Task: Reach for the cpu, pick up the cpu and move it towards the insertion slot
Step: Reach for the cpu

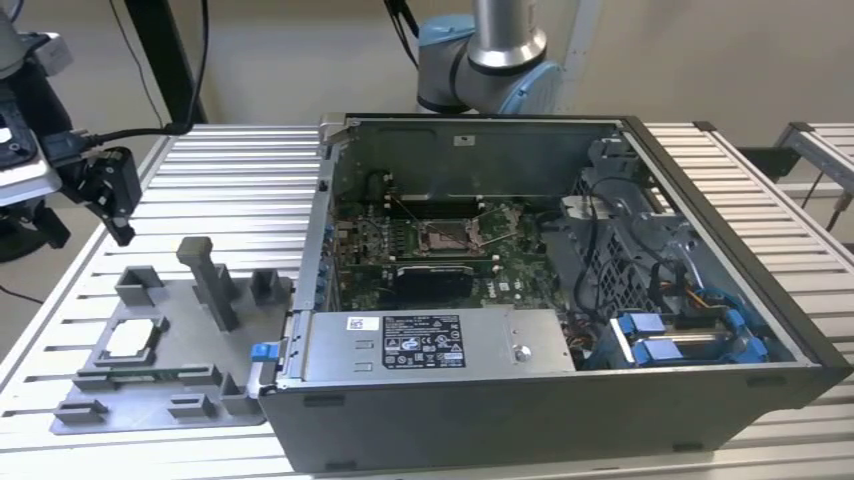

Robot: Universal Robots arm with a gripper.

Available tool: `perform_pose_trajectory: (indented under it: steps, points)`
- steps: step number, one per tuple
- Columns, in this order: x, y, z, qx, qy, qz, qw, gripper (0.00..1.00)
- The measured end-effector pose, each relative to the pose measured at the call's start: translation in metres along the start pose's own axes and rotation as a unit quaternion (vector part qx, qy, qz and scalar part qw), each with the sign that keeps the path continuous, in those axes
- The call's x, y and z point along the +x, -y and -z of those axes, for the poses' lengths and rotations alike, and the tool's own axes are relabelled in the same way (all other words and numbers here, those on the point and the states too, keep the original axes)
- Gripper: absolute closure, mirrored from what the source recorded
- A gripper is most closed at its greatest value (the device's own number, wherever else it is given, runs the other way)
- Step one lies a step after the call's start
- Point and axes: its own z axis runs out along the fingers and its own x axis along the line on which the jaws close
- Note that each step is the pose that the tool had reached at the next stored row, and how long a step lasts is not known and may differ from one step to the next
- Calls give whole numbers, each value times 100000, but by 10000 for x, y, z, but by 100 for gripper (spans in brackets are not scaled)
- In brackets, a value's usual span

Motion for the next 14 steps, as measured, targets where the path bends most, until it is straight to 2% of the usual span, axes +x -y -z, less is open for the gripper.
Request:
perform_pose_trajectory:
  steps: [14]
  points:
    - [0, 3, -77, 0, -3, 1, 100000, 0]
